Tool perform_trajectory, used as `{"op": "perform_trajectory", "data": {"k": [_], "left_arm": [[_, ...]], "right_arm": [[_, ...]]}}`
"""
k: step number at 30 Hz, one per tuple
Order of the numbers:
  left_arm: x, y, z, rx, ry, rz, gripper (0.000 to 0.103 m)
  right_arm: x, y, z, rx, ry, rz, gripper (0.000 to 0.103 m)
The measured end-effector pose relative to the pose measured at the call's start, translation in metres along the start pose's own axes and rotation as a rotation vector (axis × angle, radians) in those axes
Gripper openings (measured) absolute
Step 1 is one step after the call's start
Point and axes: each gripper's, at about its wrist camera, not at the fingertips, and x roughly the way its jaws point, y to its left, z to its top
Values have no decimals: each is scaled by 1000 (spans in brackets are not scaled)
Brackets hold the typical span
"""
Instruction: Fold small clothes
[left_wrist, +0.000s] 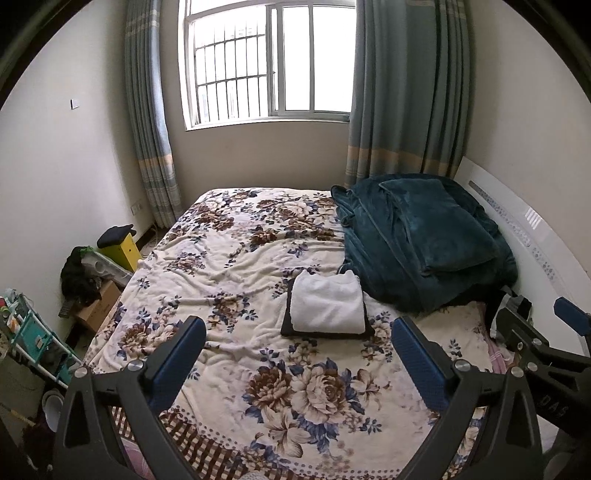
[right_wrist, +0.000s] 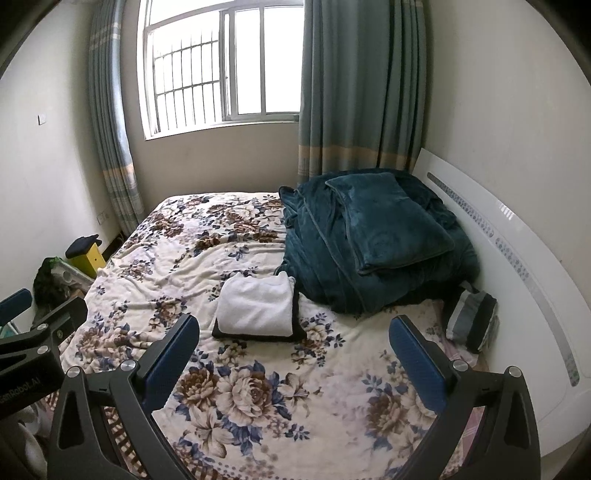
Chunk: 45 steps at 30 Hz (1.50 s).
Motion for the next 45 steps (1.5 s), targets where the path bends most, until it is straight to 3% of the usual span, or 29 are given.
{"op": "perform_trajectory", "data": {"k": [45], "left_arm": [[-16,5,-9,-12,7,29,103]], "right_arm": [[-16,3,4,-2,-4,3,103]]}}
